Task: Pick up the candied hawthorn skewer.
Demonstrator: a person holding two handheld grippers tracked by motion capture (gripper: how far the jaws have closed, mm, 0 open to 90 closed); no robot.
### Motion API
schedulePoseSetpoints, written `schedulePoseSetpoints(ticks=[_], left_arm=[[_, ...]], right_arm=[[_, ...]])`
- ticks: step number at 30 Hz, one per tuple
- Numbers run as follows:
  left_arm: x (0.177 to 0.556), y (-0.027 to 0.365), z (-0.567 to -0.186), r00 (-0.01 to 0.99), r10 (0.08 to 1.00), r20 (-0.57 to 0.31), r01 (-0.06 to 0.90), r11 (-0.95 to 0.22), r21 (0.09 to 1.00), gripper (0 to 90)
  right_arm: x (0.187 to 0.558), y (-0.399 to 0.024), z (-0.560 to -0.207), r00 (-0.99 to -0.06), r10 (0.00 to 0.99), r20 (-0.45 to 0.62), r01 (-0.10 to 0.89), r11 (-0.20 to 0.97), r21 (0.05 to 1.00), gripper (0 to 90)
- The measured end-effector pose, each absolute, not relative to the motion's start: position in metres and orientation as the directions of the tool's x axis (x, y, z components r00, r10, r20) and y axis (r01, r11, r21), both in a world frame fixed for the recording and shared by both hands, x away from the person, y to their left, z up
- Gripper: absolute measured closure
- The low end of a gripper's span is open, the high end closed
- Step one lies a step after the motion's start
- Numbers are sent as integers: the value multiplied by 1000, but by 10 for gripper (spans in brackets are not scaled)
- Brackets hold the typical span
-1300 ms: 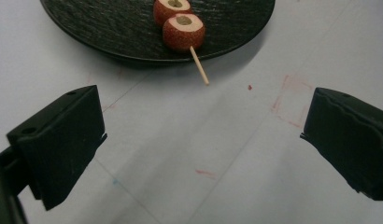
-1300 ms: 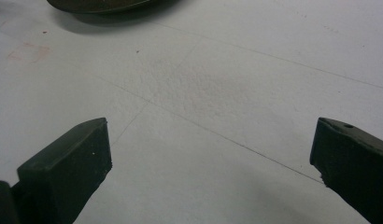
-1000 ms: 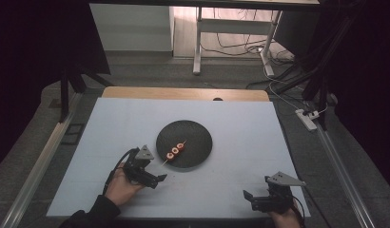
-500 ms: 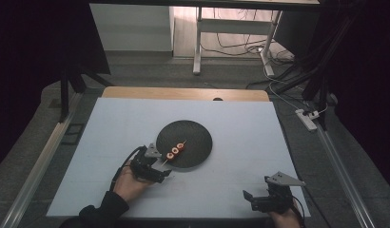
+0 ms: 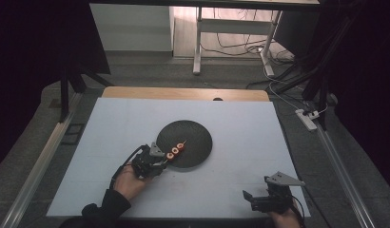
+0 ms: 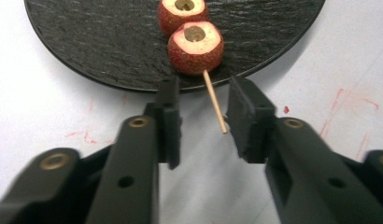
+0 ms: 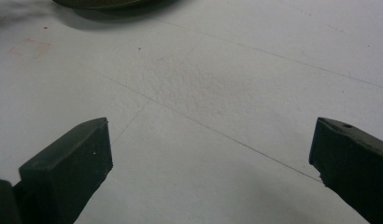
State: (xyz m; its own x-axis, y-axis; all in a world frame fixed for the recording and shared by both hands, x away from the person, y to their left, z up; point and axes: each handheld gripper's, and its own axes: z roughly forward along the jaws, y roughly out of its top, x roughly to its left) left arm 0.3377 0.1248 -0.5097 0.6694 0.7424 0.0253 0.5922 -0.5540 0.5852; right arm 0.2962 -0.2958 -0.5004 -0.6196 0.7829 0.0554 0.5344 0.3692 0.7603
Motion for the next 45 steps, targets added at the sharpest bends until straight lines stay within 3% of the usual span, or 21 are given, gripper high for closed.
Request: schedulePoseSetpoints(ticks=[7, 15, 20, 35, 45], left_arm=[[338, 123, -510, 658, 752, 36, 608, -559, 564, 876], [341, 129, -507, 640, 768, -34, 651, -518, 554, 893], [340, 136, -503, 644, 762, -63, 636, -488, 597, 895], [318, 150, -492, 762, 633, -134, 455, -377, 807, 894], [306, 158, -488, 787, 594, -167, 418, -314, 852, 894]], right_arm=[[296, -296, -500, -620, 783, 55, 534, 370, 760, 0], [296, -296, -500, -620, 783, 55, 535, 369, 760, 0], [296, -296, -500, -620, 783, 56, 534, 369, 761, 0], [296, -296, -500, -623, 780, 55, 530, 370, 763, 0], [296, -296, -500, -626, 778, 54, 528, 371, 764, 0]])
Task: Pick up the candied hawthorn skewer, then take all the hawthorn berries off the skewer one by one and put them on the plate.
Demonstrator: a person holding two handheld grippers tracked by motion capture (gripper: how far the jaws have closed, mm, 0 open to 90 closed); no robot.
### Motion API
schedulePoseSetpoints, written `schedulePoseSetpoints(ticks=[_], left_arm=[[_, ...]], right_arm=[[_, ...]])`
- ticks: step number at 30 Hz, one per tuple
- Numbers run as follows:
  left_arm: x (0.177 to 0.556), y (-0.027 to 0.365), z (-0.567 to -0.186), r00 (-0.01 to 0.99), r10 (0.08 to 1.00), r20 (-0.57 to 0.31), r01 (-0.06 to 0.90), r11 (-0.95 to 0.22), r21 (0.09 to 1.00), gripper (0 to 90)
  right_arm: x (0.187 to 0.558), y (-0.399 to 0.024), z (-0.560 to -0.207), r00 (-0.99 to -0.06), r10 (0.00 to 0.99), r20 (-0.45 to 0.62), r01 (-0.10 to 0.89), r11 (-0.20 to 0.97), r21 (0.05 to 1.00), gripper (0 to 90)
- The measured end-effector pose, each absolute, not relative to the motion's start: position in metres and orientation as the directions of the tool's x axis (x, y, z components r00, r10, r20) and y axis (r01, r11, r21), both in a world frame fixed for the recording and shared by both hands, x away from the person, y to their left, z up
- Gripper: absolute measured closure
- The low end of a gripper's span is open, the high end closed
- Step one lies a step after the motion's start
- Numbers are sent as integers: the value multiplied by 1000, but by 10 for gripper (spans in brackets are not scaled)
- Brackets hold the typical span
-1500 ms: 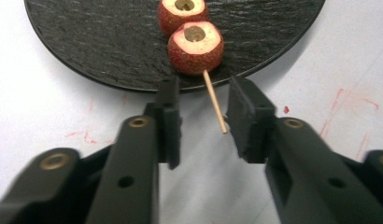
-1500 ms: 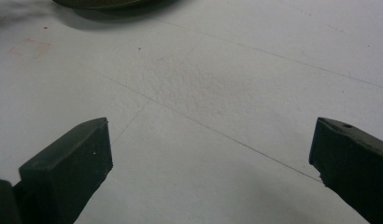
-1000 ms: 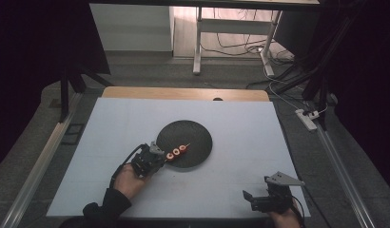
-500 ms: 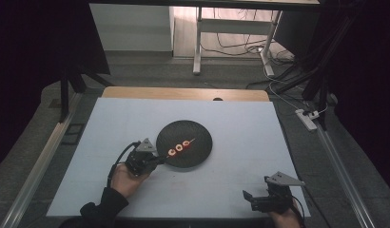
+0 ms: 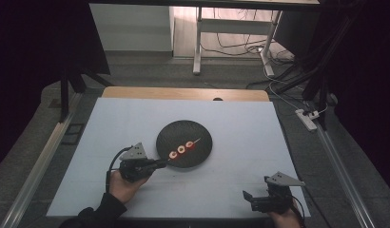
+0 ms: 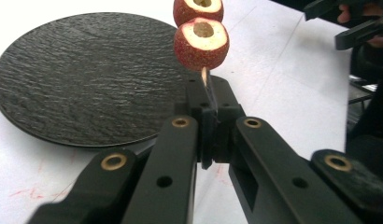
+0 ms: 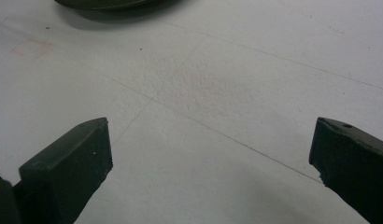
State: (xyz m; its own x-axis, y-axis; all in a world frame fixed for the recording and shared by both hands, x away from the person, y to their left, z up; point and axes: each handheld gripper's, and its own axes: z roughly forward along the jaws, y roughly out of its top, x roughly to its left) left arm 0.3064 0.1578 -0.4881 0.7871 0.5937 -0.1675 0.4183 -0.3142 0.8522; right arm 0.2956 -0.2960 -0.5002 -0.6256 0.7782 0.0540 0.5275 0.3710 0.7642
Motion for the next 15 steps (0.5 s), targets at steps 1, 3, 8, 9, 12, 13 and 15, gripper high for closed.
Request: schedulePoseSetpoints(ticks=[1, 3, 8, 9, 12, 13, 15], left_arm=[[306, 158, -488, 787, 593, -169, 418, -312, 853, 894], [306, 158, -488, 788, 592, -167, 416, -313, 854, 894], [304, 157, -488, 796, 584, -161, 403, -312, 860, 894], [304, 157, -488, 796, 583, -161, 402, -312, 861, 894], [304, 157, -488, 798, 582, -158, 398, -311, 863, 894], [304, 158, -488, 799, 578, -164, 399, -306, 865, 894], [303, 158, -488, 800, 577, -162, 395, -304, 867, 894]], right_arm=[[296, -296, -500, -626, 778, 54, 528, 371, 764, 0], [296, -296, -500, -626, 778, 54, 527, 372, 764, 0], [295, -296, -500, -624, 779, 56, 523, 363, 771, 6], [295, -297, -500, -622, 781, 55, 524, 363, 771, 6], [295, -299, -499, -612, 788, 67, 528, 344, 776, 2], [295, -299, -499, -609, 790, 71, 529, 338, 778, 0], [296, -301, -498, -607, 790, 83, 530, 325, 784, 0]])
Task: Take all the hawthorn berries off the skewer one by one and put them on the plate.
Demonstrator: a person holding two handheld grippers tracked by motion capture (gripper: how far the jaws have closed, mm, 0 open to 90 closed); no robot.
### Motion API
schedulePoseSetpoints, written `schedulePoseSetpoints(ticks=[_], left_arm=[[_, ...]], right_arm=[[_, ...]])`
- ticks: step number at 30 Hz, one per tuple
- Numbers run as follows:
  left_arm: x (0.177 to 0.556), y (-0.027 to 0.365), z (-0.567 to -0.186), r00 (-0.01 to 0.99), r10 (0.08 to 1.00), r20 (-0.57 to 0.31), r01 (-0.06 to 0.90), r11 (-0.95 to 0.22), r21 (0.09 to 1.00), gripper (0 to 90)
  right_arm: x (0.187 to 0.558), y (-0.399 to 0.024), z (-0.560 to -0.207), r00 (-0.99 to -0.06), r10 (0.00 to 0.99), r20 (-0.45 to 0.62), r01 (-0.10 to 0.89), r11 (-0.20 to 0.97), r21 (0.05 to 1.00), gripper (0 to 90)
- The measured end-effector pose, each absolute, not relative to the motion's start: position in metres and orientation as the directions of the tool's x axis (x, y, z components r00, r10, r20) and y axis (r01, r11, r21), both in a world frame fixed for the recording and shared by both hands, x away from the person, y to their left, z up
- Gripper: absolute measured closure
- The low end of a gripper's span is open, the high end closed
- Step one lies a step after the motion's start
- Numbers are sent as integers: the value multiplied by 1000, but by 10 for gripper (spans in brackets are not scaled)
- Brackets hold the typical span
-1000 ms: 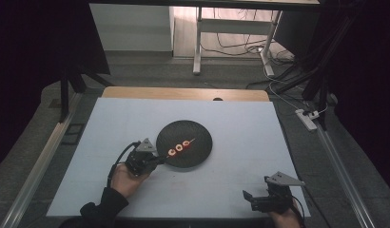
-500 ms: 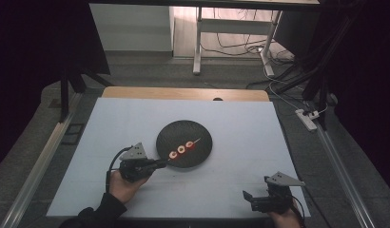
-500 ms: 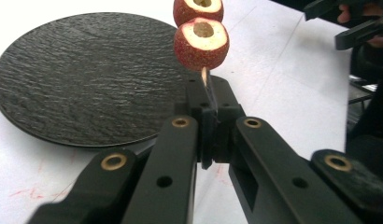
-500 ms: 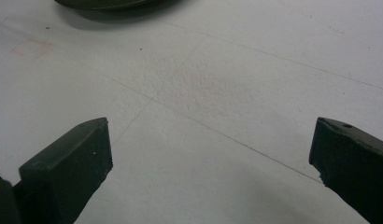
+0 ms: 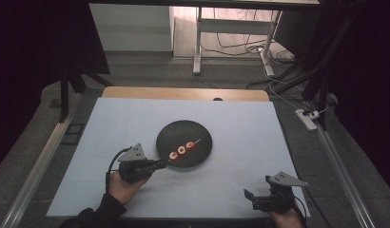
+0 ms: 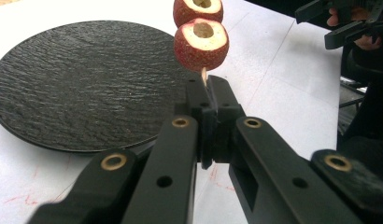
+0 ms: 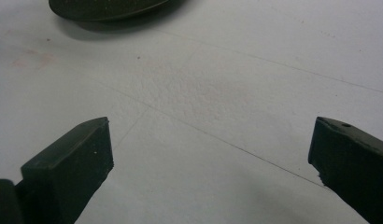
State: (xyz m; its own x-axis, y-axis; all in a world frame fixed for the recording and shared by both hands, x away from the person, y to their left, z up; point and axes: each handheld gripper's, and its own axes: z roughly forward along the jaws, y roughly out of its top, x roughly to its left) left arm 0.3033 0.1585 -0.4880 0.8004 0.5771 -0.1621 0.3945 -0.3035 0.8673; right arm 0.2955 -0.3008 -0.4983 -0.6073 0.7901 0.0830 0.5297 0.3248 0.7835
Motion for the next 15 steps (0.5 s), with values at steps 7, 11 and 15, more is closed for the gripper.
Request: schedulePoseSetpoints(ticks=[7, 11, 15], left_arm=[[302, 159, -490, 800, 579, -157, 383, -291, 877, 893], [302, 160, -491, 806, 573, -150, 370, -290, 883, 893], [302, 160, -492, 806, 573, -148, 368, -289, 884, 893]], right_arm=[[295, -299, -496, -612, 783, 113, 519, 289, 804, 0], [295, -294, -492, -646, 754, 123, 481, 276, 832, 0], [295, -286, -489, -678, 724, 126, 451, 274, 850, 0]])
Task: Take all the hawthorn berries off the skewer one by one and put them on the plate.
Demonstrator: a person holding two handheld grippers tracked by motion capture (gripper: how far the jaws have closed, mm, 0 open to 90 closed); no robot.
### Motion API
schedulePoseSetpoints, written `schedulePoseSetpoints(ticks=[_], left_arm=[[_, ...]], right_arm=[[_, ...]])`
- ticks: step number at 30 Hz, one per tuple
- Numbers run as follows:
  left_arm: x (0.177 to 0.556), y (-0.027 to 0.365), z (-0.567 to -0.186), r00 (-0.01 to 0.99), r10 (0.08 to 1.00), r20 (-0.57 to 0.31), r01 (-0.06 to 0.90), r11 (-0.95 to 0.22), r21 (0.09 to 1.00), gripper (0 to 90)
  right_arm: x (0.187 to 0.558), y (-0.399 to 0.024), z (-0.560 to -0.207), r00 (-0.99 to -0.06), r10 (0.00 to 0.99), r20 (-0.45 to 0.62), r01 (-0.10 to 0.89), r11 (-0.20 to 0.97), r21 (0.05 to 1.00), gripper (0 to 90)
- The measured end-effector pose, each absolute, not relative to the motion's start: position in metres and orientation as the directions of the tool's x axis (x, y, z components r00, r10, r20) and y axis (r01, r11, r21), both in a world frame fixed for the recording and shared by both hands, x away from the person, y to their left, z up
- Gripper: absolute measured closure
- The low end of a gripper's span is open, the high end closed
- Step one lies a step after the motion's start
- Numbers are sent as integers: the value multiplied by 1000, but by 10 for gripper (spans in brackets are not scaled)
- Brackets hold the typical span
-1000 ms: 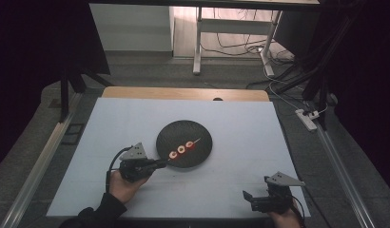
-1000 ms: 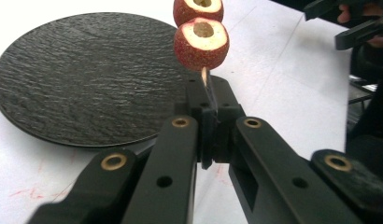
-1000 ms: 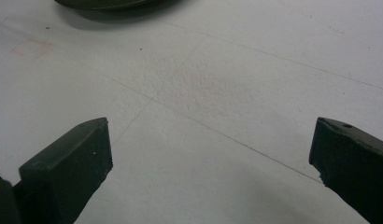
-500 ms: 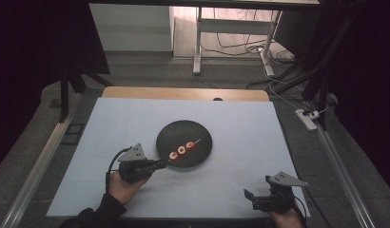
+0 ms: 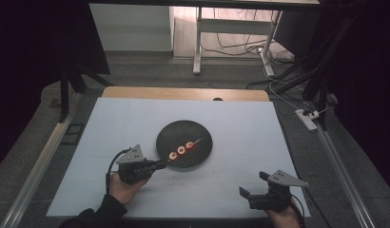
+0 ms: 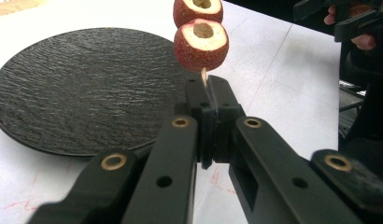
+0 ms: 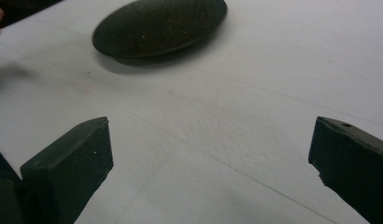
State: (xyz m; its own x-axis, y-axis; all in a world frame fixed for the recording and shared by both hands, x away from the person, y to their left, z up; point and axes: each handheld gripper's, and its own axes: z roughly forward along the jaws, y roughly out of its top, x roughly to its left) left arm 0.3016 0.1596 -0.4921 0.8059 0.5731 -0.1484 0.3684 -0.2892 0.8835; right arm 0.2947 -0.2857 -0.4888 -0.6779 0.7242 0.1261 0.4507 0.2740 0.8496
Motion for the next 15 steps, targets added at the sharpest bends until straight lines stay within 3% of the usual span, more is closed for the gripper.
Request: schedulePoseSetpoints(ticks=[15], left_arm=[[302, 157, -497, 815, 556, -164, 362, -267, 893, 893]], right_arm=[[309, -249, -476, -766, 624, 158, 393, 259, 883, 0]])
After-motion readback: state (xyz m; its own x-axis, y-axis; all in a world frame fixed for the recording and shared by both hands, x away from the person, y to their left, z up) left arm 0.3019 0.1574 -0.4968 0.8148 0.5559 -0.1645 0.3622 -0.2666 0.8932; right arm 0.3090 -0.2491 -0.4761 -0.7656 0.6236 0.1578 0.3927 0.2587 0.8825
